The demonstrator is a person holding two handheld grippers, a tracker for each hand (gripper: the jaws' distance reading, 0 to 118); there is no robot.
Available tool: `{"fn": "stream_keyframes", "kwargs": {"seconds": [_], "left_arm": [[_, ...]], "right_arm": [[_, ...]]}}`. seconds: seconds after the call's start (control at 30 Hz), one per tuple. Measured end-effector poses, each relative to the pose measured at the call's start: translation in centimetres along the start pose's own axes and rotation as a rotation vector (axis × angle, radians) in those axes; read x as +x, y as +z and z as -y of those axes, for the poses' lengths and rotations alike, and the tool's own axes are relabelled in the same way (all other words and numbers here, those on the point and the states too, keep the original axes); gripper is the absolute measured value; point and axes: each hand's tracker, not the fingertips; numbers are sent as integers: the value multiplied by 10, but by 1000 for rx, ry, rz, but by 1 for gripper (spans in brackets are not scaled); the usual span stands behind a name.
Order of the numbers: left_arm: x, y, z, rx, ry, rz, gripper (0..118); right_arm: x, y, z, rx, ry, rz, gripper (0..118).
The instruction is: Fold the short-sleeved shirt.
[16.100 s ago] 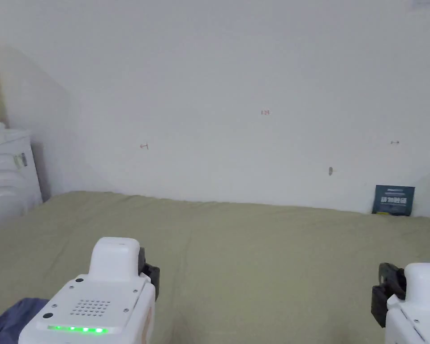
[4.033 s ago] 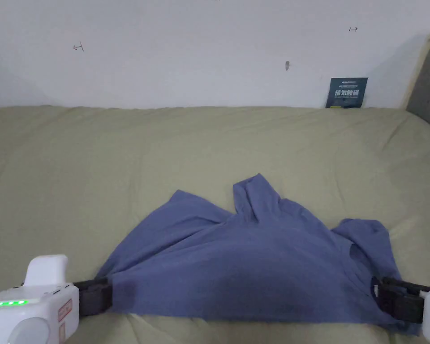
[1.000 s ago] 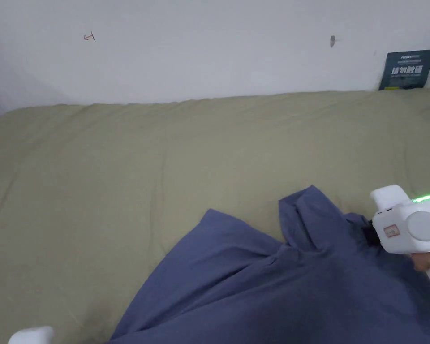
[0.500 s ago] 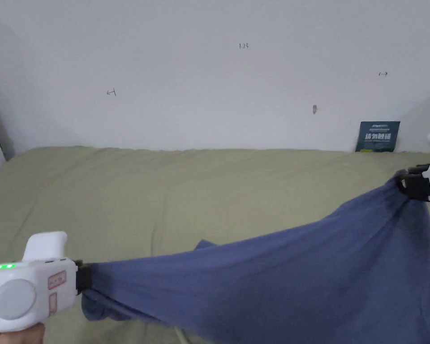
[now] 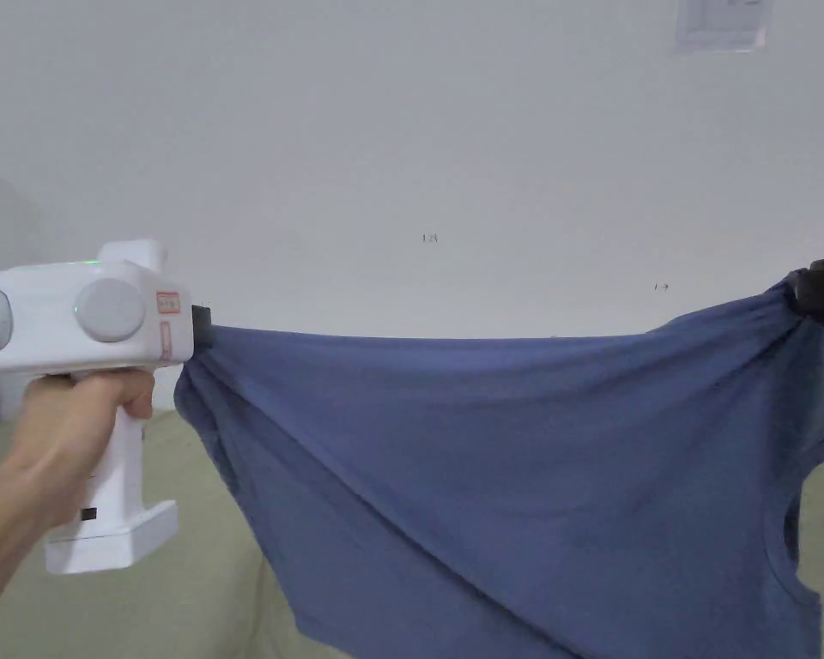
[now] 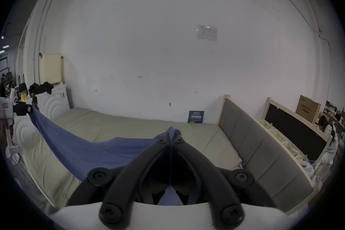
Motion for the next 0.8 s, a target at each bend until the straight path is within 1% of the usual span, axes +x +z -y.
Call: {"fn": "stream_keyframes", "kwargs": {"seconds": [0.07,0.17,0.27,0.43,0.6,0.7,0.8], "left_arm": [[10,-4,-22,4,-45,-28,0],[23,-9,-46,10,-64,-57,0],[33,-11,-59,9,-80,-82,0],[40,-20,-67,0,-96,-104,0],[42,-37,-72,2,-95,-121,0],[50,-49,-79,4,-129,-140,0],[54,-64,-88,18,-132,-146,0]], "right_arm": [[2,-3,-12,11,-12,13,3],[7,-9,-28,26,-50,26,3],[9,-15,-39,27,-69,29,3],[9,-33,-51,21,-65,37,3],[3,-47,-60,9,-40,46,3],[1,-62,-67,8,-35,52,3],[-1,-84,-78,1,-18,62,3]]}}
